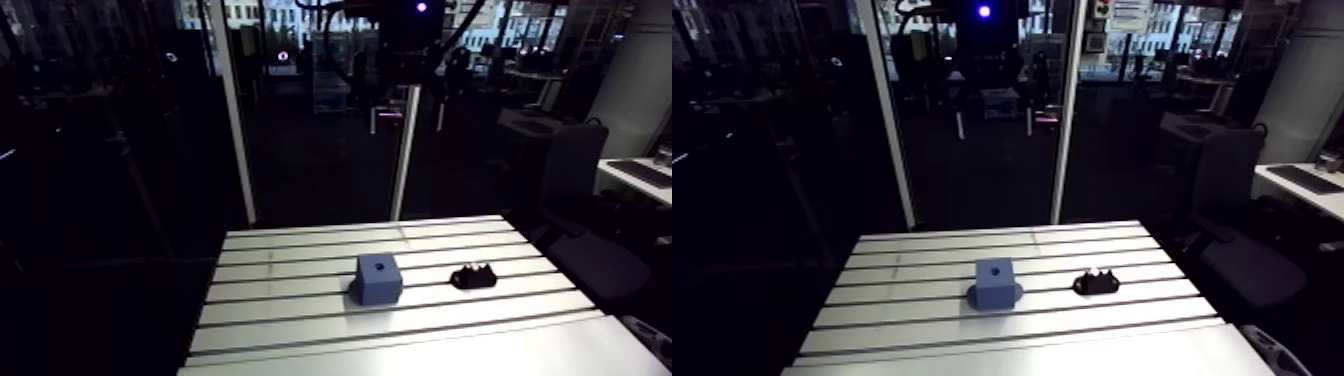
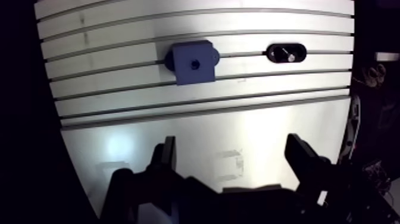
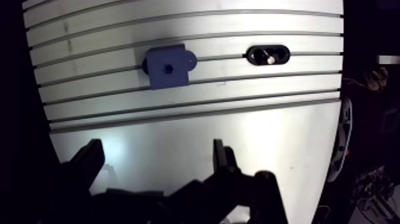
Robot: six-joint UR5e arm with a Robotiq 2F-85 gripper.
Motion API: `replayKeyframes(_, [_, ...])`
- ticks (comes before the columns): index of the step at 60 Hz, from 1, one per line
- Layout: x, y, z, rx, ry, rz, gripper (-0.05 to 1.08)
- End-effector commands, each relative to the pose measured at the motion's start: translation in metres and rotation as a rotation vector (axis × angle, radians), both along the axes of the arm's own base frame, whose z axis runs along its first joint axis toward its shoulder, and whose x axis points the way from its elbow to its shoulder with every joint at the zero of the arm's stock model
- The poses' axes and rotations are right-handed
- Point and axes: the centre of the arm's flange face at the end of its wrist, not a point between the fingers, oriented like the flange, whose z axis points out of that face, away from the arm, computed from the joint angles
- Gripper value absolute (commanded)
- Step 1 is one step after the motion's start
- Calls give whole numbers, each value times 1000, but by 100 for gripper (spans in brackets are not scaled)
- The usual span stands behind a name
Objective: Pick up the M10 bolt and insert it into the hex recess until seated.
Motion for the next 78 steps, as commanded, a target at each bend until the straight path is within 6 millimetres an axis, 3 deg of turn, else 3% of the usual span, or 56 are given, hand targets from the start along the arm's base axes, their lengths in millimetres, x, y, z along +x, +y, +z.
replayKeyframes(1, [-63,10,-35,-117,49,109,1])
replayKeyframes(57, [-62,21,-29,-88,74,149,1])
replayKeyframes(72, [-56,45,-33,-27,136,193,1])
replayKeyframes(78, [-53,64,-37,-10,168,220,1])
